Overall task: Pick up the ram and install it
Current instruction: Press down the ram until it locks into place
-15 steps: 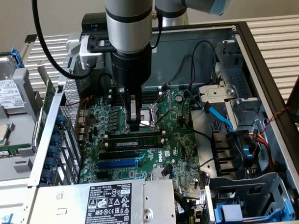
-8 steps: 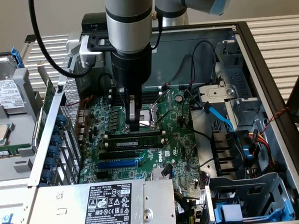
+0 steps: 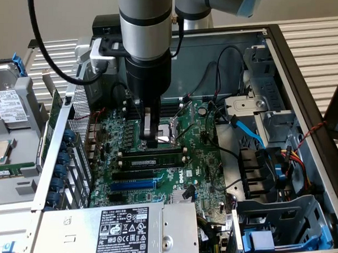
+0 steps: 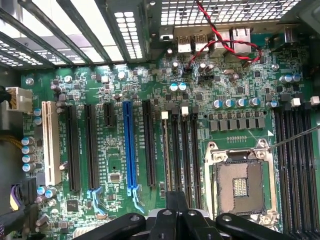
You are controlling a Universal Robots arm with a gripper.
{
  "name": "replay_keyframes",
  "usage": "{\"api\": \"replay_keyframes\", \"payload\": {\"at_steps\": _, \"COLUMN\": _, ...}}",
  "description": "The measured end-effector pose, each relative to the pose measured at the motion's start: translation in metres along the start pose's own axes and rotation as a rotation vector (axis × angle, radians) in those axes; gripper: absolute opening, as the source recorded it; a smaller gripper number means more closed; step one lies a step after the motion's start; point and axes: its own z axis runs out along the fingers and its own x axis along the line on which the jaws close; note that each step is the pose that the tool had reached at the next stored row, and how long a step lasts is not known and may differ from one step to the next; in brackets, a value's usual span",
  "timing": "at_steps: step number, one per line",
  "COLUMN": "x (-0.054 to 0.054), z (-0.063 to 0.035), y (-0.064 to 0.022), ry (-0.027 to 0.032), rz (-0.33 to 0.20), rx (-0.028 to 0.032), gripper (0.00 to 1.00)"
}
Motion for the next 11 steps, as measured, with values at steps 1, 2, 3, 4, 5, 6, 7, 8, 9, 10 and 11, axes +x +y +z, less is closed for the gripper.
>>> {"api": "replay_keyframes", "payload": {"at_steps": 1, "x": 0.0, "z": 0.0001, "y": 0.0, "ry": -0.0005, "rz": 0.015, "rx": 0.0003, "gripper": 0.11}}
{"api": "replay_keyframes", "payload": {"at_steps": 2, "x": 0.0, "z": 0.0001, "y": 0.0, "ry": -0.0008, "rz": 0.031, "rx": 0.0006, "gripper": 0.11}}
{"api": "replay_keyframes", "payload": {"at_steps": 3, "x": 0.0, "z": 0.0002, "y": 0.0, "ry": -0.0013, "rz": 0.047, "rx": 0.001, "gripper": 0.11}}
{"api": "replay_keyframes", "payload": {"at_steps": 4, "x": 0.0, "z": 0.0002, "y": 0.0, "ry": -0.0017, "rz": 0.062, "rx": 0.0013, "gripper": 0.11}}
{"api": "replay_keyframes", "payload": {"at_steps": 5, "x": 0.0, "z": 0.0002, "y": 0.0, "ry": -0.0022, "rz": 0.077, "rx": 0.0016, "gripper": 0.11}}
{"api": "replay_keyframes", "payload": {"at_steps": 6, "x": 0.0, "z": 0.0002, "y": 0.0, "ry": -0.0026, "rz": 0.091, "rx": 0.0019, "gripper": 0.11}}
{"api": "replay_keyframes", "payload": {"at_steps": 7, "x": 0.0, "z": 0.0003, "y": 0.0, "ry": -0.003, "rz": 0.105, "rx": 0.0022, "gripper": 0.11}}
{"api": "replay_keyframes", "payload": {"at_steps": 8, "x": 0.0, "z": 0.0003, "y": 0.0, "ry": -0.0034, "rz": 0.118, "rx": 0.0025, "gripper": 0.11}}
{"api": "replay_keyframes", "payload": {"at_steps": 9, "x": 0.0, "z": 0.0002, "y": 0.0, "ry": -0.0037, "rz": 0.132, "rx": 0.0027, "gripper": 0.11}}
{"api": "replay_keyframes", "payload": {"at_steps": 10, "x": 0.0, "z": 0.0003, "y": 0.0, "ry": -0.0041, "rz": 0.145, "rx": 0.003, "gripper": 0.11}}
{"api": "replay_keyframes", "payload": {"at_steps": 11, "x": 0.0, "z": 0.0003, "y": 0.0, "ry": -0.0045, "rz": 0.159, "rx": 0.0033, "gripper": 0.11}}
